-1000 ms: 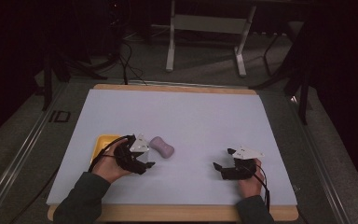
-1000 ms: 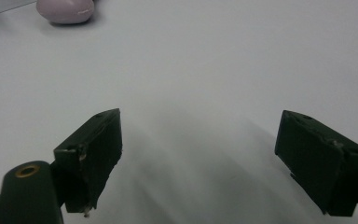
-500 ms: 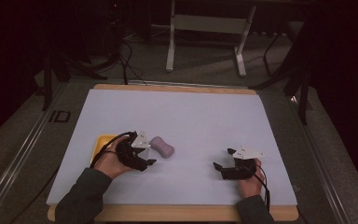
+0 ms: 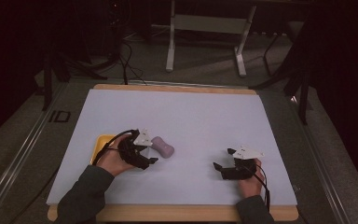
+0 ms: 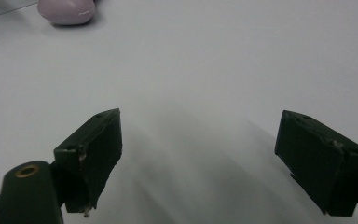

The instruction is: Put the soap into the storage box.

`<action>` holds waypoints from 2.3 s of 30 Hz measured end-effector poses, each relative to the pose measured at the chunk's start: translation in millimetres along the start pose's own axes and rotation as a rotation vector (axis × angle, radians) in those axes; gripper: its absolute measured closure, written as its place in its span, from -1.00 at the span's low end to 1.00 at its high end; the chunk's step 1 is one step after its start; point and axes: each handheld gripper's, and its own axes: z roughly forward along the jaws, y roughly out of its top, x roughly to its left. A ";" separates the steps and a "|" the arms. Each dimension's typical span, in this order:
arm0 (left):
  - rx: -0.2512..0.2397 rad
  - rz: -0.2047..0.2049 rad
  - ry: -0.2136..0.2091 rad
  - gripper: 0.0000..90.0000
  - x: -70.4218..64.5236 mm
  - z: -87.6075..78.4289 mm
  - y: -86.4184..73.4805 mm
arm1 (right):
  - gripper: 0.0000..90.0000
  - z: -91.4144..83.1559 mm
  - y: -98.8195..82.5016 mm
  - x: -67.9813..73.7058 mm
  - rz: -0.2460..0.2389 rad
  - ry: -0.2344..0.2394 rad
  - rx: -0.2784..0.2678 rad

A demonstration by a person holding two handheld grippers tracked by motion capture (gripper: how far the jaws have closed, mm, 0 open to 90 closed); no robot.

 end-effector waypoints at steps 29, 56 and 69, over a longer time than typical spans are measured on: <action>-0.003 -0.008 -0.033 -0.36 15.7 5.2 11.9 | -0.68 0.1 0.1 0.9 -0.006 0.002 0.000; 0.028 0.046 -0.085 -0.37 25.9 20.5 27.6 | -0.68 -0.1 0.0 0.9 -0.009 0.004 0.000; 0.111 0.043 -0.080 -0.60 35.3 43.2 30.9 | -0.68 -0.1 0.0 0.6 -0.008 0.005 0.000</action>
